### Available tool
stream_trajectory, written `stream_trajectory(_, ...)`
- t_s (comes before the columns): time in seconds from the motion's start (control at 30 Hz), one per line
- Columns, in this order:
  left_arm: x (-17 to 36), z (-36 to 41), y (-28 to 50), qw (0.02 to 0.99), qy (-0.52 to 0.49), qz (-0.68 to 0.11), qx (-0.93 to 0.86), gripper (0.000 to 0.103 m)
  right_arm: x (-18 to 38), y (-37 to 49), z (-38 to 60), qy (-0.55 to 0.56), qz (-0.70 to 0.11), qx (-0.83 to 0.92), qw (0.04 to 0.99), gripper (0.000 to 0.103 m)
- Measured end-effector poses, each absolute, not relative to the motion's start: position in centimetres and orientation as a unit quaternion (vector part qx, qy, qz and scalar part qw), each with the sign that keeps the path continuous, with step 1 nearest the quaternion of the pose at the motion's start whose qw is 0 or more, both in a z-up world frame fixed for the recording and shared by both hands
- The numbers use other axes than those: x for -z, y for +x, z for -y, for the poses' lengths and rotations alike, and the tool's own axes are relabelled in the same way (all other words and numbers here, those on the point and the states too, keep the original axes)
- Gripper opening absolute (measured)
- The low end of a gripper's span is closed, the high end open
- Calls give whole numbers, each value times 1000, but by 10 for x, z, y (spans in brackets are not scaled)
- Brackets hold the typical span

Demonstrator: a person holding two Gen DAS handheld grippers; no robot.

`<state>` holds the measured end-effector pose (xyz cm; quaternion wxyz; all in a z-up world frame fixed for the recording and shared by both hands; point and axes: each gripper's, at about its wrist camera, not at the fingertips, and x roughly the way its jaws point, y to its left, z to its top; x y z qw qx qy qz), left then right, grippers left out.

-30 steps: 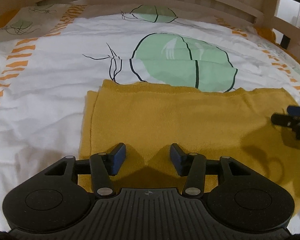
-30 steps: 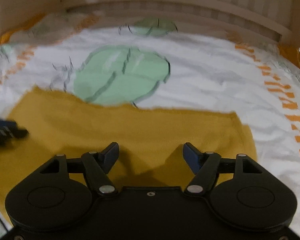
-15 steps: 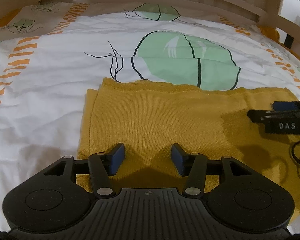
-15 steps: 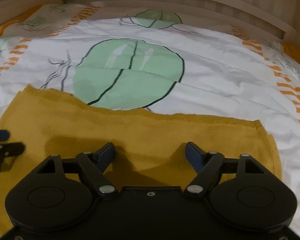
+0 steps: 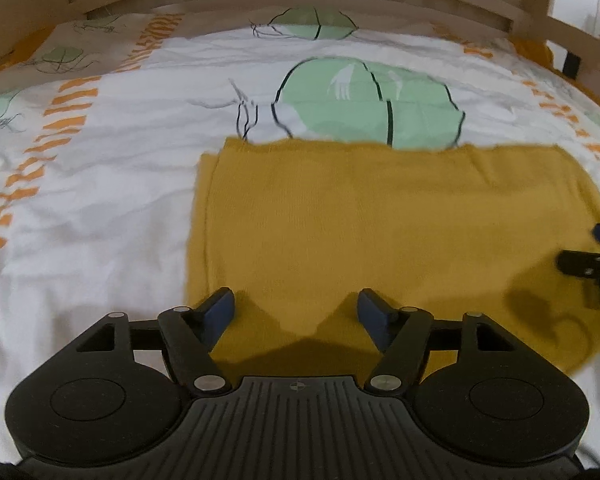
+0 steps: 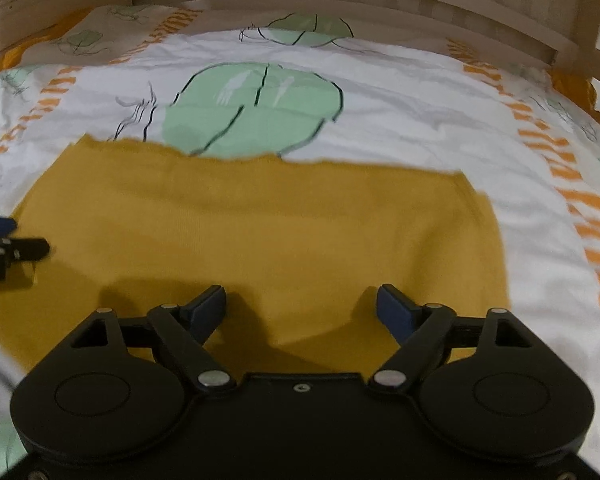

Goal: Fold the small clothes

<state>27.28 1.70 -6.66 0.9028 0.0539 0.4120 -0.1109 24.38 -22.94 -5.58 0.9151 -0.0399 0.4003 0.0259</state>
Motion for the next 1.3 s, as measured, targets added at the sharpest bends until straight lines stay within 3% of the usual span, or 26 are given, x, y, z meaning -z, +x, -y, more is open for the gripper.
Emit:
stream_trajectory(0.3, 74, -41, 239, 894, 14, -435, 111, 79, 58, 185, 257, -1, -410, -18, 912, 86)
stream_trajectory(0.83, 73, -48, 259, 862, -1, -489, 137, 82, 49, 192, 305, 169, -464, -51, 868, 88)
stream_trajectory(1.03, 73, -39, 270, 848, -3, -512, 135, 95, 52, 204, 309, 176, -494, -94, 846, 99)
stream_trajectory(1.3, 66, -41, 272, 856, -35, -506, 99, 89, 51, 196, 297, 121, -485, -142, 854, 102)
